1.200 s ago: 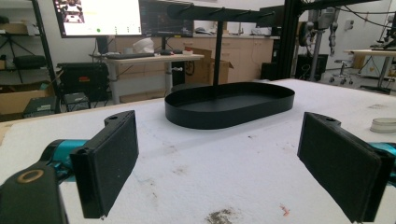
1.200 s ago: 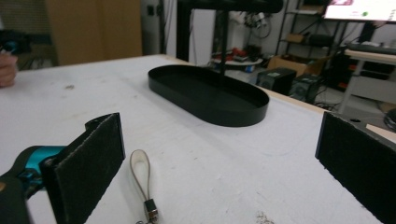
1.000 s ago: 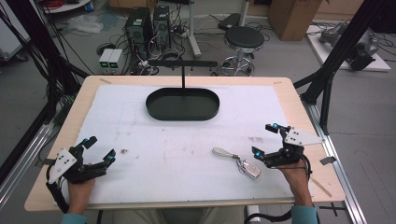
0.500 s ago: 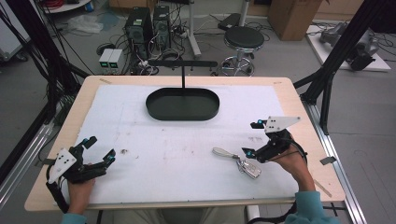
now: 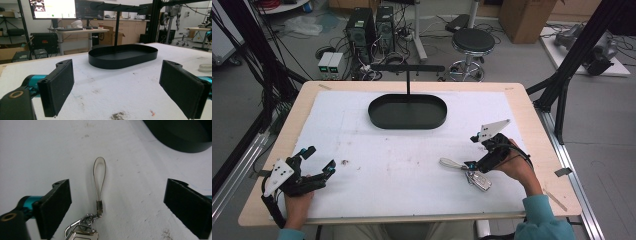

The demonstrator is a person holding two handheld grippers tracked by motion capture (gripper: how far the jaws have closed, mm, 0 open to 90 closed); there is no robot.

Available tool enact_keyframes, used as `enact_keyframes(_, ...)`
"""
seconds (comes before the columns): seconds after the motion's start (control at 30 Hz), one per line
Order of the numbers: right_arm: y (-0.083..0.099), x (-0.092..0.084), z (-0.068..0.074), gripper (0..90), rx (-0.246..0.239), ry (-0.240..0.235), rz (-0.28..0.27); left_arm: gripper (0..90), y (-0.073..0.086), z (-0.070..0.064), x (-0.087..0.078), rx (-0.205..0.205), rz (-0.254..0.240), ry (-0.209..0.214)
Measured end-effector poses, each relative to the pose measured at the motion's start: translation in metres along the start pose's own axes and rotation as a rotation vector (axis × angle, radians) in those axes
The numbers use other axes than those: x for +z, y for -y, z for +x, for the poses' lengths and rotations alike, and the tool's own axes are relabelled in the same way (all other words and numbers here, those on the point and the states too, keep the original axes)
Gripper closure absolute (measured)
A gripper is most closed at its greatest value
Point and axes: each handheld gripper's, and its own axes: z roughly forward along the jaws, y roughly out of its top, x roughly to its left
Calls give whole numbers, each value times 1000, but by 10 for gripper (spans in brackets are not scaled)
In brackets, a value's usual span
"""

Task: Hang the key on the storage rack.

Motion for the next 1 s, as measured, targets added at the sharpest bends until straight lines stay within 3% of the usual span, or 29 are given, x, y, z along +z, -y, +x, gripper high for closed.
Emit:
enact_keyframes(0.07,-2,3,-1,179,-12,-15,34,129,0,0,0,-1,0,-1)
enact_keyframes(0.37,-9,13,-2,284,-18,-38,111,129,0,0,0,-3,0,-1)
enact_keyframes(0.43,-11,19,-1,320,-30,-39,171,129,0,0,0,-3,1,-1)
enact_keyframes(0.53,-11,23,0,330,-42,-28,202,129,0,0,0,-2,1,0)
enact_keyframes(0.63,-11,30,3,366,-48,-49,254,129,0,0,0,-3,0,0)
enact_keyframes(1.0,-14,40,5,507,-57,-72,303,129,0,0,0,-4,1,0)
